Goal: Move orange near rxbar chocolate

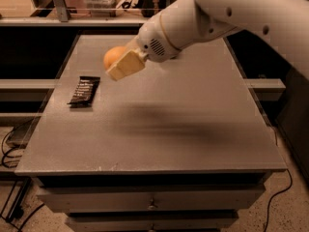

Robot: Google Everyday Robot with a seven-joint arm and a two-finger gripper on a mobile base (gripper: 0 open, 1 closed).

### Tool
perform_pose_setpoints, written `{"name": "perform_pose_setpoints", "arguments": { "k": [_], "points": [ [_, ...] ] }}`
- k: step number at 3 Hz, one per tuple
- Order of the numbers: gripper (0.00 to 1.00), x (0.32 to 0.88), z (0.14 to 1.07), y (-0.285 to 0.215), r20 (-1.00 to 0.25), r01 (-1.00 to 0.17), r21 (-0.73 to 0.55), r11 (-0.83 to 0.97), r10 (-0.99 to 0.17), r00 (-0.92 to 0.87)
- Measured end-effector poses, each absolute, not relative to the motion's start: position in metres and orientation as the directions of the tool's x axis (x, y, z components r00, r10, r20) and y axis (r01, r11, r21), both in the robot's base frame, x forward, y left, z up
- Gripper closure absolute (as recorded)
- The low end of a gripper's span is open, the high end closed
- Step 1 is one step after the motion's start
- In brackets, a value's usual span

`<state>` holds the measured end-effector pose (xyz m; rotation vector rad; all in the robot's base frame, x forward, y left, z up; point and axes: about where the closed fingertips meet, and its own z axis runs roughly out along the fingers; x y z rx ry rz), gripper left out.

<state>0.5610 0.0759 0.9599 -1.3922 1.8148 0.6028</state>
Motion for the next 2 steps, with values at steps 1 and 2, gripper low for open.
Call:
{"name": "perform_pose_setpoints", "arguments": {
  "k": [1, 2],
  "points": [
    [1.0, 0.566, 0.942, 0.11, -0.817, -0.95, -0.09, 0.3, -0.567, -0.102],
    [0.82, 0.573, 0.916, 0.137, -0.829, -0.948, -0.067, 0.311, -0.547, -0.12]
  ]
}}
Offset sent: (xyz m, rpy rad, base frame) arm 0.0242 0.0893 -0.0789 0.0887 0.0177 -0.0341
